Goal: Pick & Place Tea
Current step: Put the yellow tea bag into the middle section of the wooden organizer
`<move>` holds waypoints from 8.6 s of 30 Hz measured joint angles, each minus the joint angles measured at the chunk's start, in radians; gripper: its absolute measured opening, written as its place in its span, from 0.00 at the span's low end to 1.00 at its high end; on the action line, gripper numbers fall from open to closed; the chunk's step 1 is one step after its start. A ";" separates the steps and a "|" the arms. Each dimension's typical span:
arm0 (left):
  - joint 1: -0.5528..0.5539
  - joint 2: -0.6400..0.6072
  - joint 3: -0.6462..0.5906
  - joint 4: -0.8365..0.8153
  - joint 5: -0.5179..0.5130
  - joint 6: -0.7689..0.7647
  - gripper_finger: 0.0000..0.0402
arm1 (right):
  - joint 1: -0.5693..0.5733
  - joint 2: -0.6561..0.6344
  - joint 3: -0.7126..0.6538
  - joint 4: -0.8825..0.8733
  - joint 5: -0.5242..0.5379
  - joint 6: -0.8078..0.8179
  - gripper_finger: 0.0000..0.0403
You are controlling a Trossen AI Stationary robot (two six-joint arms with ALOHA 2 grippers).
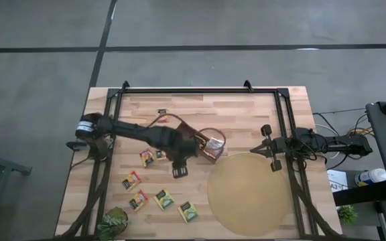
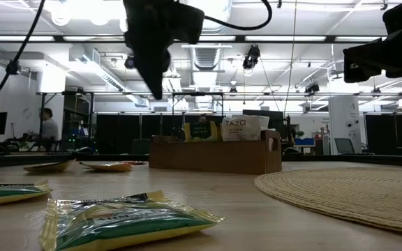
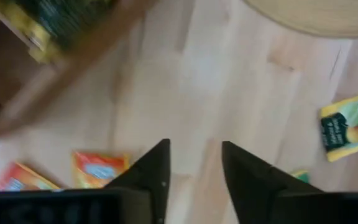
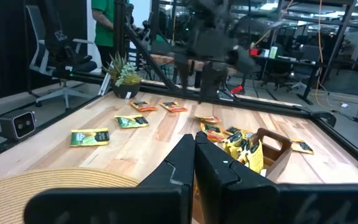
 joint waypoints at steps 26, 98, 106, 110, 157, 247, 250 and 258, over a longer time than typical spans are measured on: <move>-0.485 -0.151 -0.337 0.163 -0.179 -0.253 0.52 | 0.000 0.000 0.000 0.000 0.000 0.000 0.02; -0.456 -0.064 -0.449 0.396 -0.136 -0.296 0.52 | 0.000 0.000 0.000 0.000 0.000 0.000 0.02; -0.464 -0.062 -0.481 0.393 -0.142 -0.308 0.52 | 0.000 0.000 0.000 0.000 0.000 0.000 0.02; -0.463 -0.062 -0.509 0.420 -0.145 -0.309 0.52 | 0.000 0.000 0.000 0.000 0.000 0.000 0.02; -0.423 -0.142 -0.406 0.260 -0.201 -0.192 0.00 | 0.000 0.000 0.000 0.000 0.000 0.000 0.02; 0.230 -0.133 0.027 0.167 -0.228 0.908 0.00 | 0.000 0.000 0.000 0.000 0.000 0.000 0.02; 0.231 -0.133 0.022 0.208 -0.214 0.929 0.00 | 0.000 0.000 0.000 0.000 0.000 0.000 0.02; 0.234 -0.107 0.020 0.259 -0.191 0.985 0.00 | 0.000 0.000 0.000 0.000 0.000 0.000 0.02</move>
